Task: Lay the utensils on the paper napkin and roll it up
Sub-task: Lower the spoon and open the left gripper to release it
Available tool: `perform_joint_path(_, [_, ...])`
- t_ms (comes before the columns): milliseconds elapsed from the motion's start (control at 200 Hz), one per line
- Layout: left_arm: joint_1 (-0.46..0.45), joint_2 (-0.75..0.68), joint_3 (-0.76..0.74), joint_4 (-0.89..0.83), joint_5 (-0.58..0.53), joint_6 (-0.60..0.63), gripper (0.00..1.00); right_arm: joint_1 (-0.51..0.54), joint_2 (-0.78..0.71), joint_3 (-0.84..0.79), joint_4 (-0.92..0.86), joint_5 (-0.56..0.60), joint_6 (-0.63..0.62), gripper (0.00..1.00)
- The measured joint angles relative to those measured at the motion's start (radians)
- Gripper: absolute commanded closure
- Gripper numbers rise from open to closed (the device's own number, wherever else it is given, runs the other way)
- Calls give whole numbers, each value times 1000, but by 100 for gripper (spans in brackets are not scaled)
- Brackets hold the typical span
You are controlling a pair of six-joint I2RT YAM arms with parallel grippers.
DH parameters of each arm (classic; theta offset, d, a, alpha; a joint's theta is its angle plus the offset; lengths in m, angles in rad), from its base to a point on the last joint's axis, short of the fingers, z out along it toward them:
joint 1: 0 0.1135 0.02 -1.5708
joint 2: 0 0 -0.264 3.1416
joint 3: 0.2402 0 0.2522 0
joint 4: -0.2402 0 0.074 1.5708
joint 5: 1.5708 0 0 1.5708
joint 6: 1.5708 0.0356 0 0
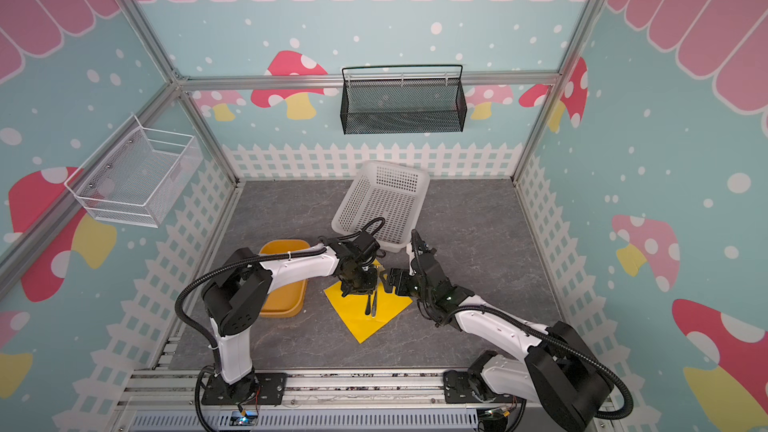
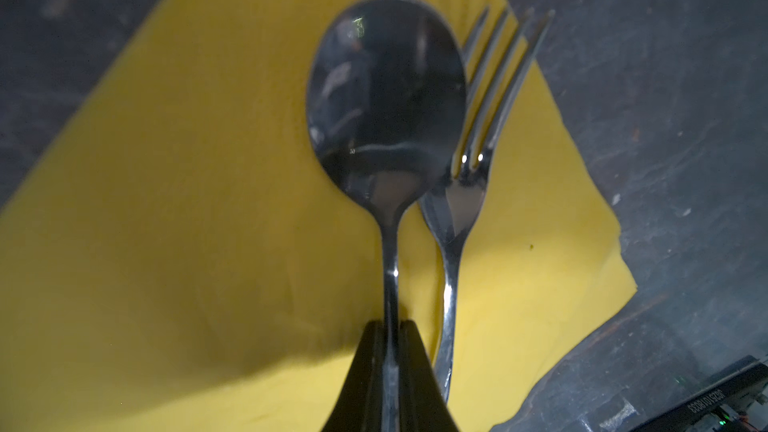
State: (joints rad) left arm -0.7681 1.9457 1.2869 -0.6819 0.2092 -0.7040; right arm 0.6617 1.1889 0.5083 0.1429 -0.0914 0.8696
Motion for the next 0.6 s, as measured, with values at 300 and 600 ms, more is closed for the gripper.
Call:
perform_joint_path(300, [0,-7,-4,3,-9,0,81,0,0,0,0,0,0,7])
perform_joint_path(600, [-5,-105,-47,14,-82,-5,72,0,-10,0,8,2,-2,7])
